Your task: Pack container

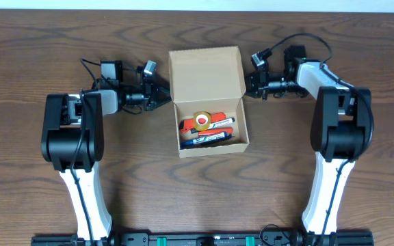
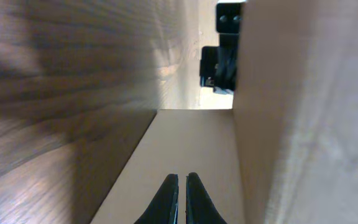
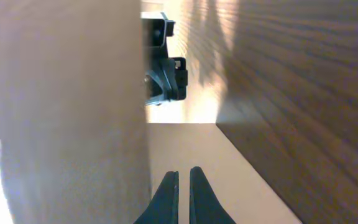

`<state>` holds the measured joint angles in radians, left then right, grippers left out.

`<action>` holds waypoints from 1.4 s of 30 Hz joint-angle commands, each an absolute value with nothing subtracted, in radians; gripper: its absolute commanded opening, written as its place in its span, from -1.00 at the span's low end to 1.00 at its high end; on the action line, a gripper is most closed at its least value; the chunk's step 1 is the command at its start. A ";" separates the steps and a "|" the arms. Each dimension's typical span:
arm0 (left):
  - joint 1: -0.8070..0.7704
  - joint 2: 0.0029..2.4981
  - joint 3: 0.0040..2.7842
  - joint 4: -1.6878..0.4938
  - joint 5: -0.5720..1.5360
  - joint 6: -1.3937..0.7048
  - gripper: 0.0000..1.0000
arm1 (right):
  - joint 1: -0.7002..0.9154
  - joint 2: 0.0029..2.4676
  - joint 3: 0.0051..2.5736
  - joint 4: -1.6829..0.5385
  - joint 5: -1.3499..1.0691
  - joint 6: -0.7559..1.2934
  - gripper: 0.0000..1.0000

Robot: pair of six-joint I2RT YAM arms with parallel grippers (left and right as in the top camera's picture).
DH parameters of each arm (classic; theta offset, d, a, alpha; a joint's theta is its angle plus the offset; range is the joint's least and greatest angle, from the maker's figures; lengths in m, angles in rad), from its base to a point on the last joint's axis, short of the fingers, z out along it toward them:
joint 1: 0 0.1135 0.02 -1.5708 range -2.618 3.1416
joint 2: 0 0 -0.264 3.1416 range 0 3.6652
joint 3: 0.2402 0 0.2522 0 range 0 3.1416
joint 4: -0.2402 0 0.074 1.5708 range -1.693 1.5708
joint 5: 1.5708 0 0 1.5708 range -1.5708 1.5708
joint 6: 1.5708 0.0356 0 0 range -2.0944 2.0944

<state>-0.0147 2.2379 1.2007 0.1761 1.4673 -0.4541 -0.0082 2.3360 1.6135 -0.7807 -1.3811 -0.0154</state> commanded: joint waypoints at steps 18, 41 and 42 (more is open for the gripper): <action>-0.067 1.876 1.215 0.176 1.486 -0.494 -0.88 | 0.047 2.060 1.633 -0.973 -1.143 -0.107 -0.98; 0.008 1.481 1.215 -0.827 -0.250 -0.104 0.26 | 0.374 1.560 1.632 -1.101 -0.196 -0.060 -0.80; 0.017 1.477 1.215 -0.835 -0.247 -0.121 0.26 | 0.397 1.572 1.632 -1.109 -0.182 -0.032 -0.85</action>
